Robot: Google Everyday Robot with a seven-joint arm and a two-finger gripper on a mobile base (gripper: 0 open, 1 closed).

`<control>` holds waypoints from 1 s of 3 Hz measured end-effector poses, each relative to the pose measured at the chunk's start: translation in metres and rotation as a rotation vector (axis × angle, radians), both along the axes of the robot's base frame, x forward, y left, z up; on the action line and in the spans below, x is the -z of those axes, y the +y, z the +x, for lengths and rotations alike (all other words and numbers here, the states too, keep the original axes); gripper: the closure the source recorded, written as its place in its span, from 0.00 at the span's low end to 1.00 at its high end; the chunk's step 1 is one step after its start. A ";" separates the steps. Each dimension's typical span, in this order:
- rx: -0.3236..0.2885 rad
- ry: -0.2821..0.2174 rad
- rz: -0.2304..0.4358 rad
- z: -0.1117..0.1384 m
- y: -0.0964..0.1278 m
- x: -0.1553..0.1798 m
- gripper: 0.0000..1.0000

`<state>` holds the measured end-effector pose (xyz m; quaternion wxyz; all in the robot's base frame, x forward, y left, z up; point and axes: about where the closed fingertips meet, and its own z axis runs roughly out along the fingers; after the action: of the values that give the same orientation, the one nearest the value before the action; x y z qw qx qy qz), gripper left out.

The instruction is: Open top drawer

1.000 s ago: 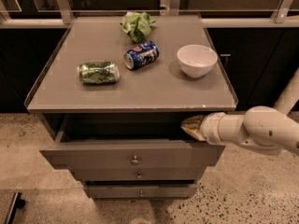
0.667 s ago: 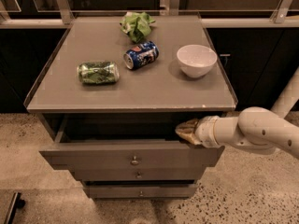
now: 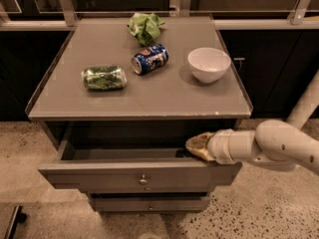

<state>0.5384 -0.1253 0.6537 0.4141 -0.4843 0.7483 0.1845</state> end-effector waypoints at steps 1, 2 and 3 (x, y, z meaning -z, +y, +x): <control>0.009 0.003 0.016 -0.011 0.002 -0.001 1.00; 0.020 0.004 0.032 -0.022 0.004 -0.002 1.00; 0.060 0.005 0.059 -0.047 0.009 -0.004 1.00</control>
Offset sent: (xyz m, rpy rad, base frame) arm -0.2161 0.0249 0.0052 0.2644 0.0313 -0.2716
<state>0.4917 -0.1167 0.6574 0.4315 -0.4489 0.7578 0.1951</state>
